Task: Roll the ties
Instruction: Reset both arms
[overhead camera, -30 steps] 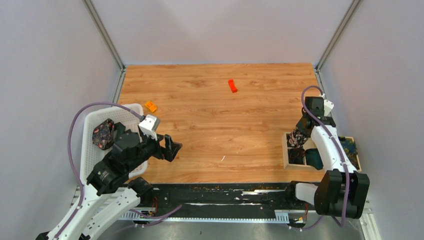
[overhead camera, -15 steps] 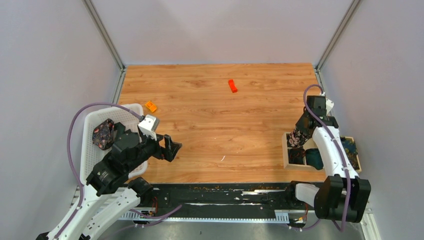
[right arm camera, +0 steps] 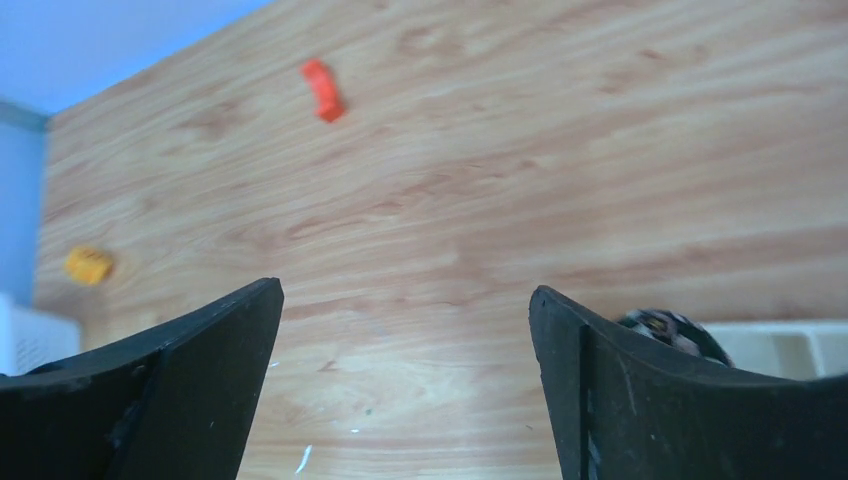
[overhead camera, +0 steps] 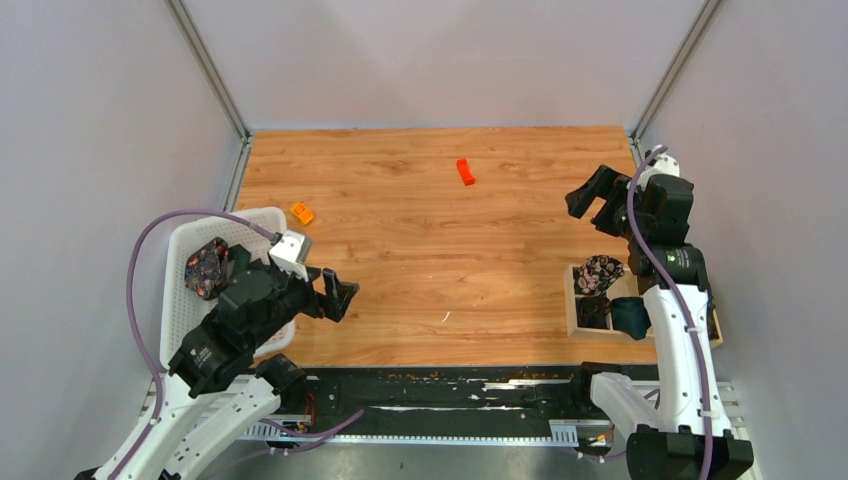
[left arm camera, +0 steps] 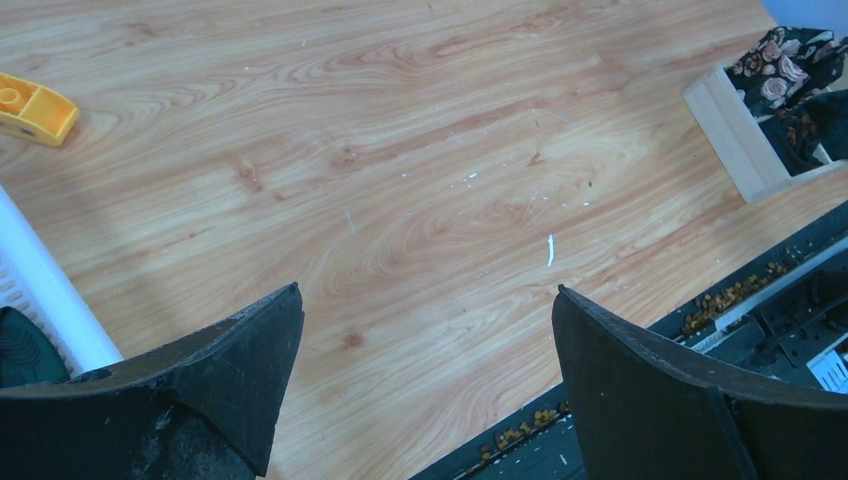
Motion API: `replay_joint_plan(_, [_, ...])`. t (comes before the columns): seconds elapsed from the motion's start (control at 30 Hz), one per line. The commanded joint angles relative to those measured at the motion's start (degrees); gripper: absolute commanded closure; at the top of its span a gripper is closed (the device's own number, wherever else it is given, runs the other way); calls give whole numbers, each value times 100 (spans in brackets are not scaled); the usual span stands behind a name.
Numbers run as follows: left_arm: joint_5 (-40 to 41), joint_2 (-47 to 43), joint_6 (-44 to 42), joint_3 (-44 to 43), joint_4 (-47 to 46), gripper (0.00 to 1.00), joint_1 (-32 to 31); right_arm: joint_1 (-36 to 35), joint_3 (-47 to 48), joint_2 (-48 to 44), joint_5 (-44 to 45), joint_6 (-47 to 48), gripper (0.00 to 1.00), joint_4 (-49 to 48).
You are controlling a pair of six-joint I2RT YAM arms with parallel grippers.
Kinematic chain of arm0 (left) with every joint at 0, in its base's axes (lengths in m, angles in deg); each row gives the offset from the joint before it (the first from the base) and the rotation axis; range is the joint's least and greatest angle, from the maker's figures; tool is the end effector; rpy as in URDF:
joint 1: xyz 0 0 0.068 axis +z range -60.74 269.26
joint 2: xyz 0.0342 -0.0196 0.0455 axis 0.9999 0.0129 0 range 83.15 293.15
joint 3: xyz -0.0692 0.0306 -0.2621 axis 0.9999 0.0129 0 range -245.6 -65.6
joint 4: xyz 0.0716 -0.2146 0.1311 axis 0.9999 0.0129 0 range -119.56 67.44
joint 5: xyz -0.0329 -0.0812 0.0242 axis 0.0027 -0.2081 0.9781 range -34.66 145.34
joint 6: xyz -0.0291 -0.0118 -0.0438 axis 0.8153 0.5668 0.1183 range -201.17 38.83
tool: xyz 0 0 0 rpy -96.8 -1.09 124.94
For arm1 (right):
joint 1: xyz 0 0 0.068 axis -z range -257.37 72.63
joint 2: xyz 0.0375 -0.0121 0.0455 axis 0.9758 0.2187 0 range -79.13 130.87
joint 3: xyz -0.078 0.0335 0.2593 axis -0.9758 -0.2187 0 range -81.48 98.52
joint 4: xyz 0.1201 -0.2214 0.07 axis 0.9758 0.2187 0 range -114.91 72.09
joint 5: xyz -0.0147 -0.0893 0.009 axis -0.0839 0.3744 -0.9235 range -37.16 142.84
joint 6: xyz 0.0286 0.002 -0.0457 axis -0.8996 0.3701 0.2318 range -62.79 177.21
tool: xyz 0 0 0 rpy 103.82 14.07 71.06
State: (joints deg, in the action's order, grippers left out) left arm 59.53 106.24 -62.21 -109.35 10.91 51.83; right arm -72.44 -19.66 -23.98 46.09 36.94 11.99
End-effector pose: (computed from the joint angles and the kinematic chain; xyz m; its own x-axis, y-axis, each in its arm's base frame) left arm 0.0717 -0.0515 0.3225 -0.4337 -0.0761 -0.8978 0.4342 0.8555 -0.2823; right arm 0.1996 -0.0130 0.3631 -0.4760 0.3864 -0.7900 0.1589 0.9213 0.3548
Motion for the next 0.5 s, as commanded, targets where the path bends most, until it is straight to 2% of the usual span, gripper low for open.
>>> replay_joint_plan(0.0, [328, -102, -52, 33, -183, 0, -18, -273, -90, -318, -1578, 104, 1, -1156])
replay_joint_plan(0.17, [563, -136, -20, 24, -141, 0, -11, -883, -483, -425, -2432, 66, 1, -2237])
replay_joint_plan(0.47, [928, -274, 54, 31, -69, 0, -10, -1393, -1346, -186, -2974, -90, 1, -3866])
